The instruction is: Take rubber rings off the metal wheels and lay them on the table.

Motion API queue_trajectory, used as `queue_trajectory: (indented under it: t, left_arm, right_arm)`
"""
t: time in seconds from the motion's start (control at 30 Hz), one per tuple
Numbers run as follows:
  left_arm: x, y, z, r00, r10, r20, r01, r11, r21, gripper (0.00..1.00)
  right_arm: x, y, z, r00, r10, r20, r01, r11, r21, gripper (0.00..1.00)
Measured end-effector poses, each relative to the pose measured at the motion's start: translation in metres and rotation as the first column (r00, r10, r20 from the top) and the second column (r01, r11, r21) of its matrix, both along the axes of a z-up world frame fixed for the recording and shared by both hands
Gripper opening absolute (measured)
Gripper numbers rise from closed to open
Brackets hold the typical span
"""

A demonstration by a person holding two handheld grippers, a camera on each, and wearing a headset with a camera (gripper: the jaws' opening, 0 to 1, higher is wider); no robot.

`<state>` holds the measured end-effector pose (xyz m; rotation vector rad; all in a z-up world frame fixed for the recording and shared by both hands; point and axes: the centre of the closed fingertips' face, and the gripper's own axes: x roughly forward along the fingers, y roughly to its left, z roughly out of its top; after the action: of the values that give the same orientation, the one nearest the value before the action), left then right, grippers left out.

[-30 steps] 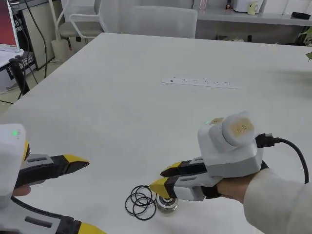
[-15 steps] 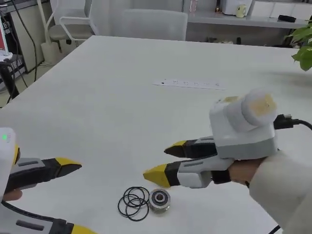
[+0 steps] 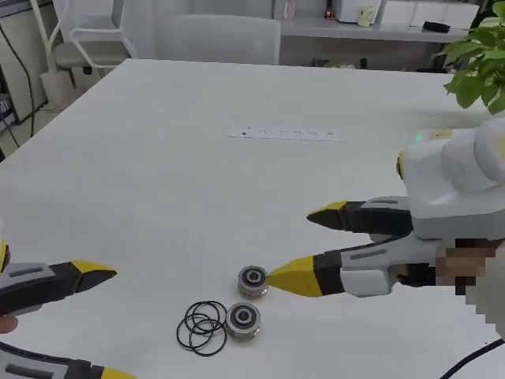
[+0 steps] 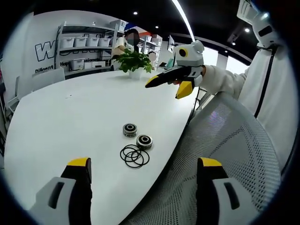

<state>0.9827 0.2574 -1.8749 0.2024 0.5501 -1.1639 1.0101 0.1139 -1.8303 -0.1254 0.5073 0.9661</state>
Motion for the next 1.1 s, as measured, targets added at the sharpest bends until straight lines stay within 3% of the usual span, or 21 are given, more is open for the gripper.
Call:
queue_trajectory:
  t: [0.17, 0.43, 0.77, 1.1]
  left_arm:
    - [-0.001, -0.001, 0.002, 1.0, -0.002, 0.001, 0.002, 1.0, -0.006, 0.92]
    - [0.0, 0.001, 0.001, 1.0, 0.017, -0.012, -0.017, 1.0, -0.009, 0.92]
    - [0.001, 0.001, 0.0, 0.999, 0.026, -0.018, -0.027, 1.0, -0.011, 0.93]
    - [0.0, 0.004, -0.006, 0.998, 0.038, -0.049, -0.038, 0.999, 0.01, 0.93]
  right_arm:
    - [-0.013, -0.013, -0.008, 1.0, -0.007, -0.005, 0.007, 1.0, -0.007, 0.81]
    - [-0.025, -0.03, -0.027, 0.998, -0.045, -0.047, 0.044, 0.999, -0.016, 0.85]
    - [-0.037, -0.054, -0.059, 0.982, -0.102, -0.157, 0.092, 0.993, -0.071, 0.95]
    - [-0.056, -0.055, -0.081, 0.974, -0.099, -0.205, 0.076, 0.99, -0.117, 0.94]
